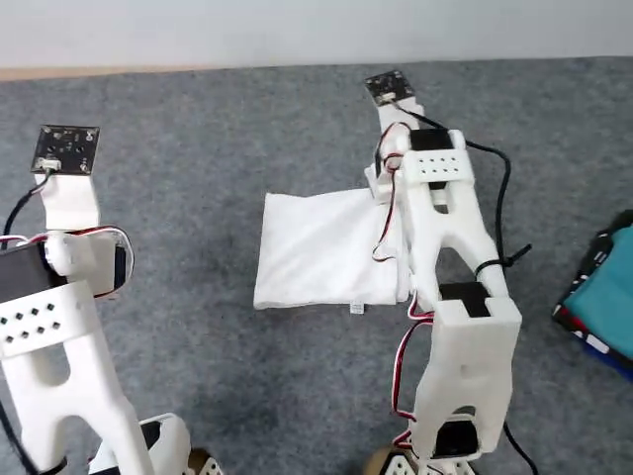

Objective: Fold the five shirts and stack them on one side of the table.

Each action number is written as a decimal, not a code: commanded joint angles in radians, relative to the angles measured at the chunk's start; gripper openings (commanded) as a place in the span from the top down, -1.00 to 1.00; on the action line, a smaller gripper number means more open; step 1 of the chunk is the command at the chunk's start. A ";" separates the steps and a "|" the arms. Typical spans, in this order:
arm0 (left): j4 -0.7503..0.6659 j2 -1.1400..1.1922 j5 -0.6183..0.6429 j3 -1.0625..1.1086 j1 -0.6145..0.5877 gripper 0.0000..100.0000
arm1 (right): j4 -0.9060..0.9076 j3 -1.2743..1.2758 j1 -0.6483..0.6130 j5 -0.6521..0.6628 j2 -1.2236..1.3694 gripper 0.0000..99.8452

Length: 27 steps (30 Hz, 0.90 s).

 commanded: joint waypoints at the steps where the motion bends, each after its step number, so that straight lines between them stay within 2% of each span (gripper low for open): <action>1: -0.017 0.002 -0.009 -0.002 -0.003 0.99 | 0.012 -0.052 0.051 0.014 0.001 0.98; 6: -0.018 0.002 -0.009 -0.002 -0.003 0.99 | -0.010 -0.057 0.053 0.012 0.039 0.95; 11: -0.015 0.002 -0.009 -0.002 -0.003 0.99 | 0.012 -0.057 0.044 -0.041 -0.010 0.68; 13: -0.014 0.002 -0.009 -0.002 -0.003 0.99 | 0.022 -0.057 0.036 -0.072 -0.048 0.64; 21: -0.014 0.002 -0.009 -0.002 -0.003 0.99 | 0.139 -0.057 -0.022 -0.072 -0.203 0.76; 25: -0.014 0.002 -0.009 -0.002 -0.003 0.99 | 0.174 -0.051 -0.059 -0.072 -0.183 0.98; 27: -0.014 0.002 -0.009 -0.002 -0.003 0.99 | 0.166 -0.052 -0.059 -0.071 -0.140 0.96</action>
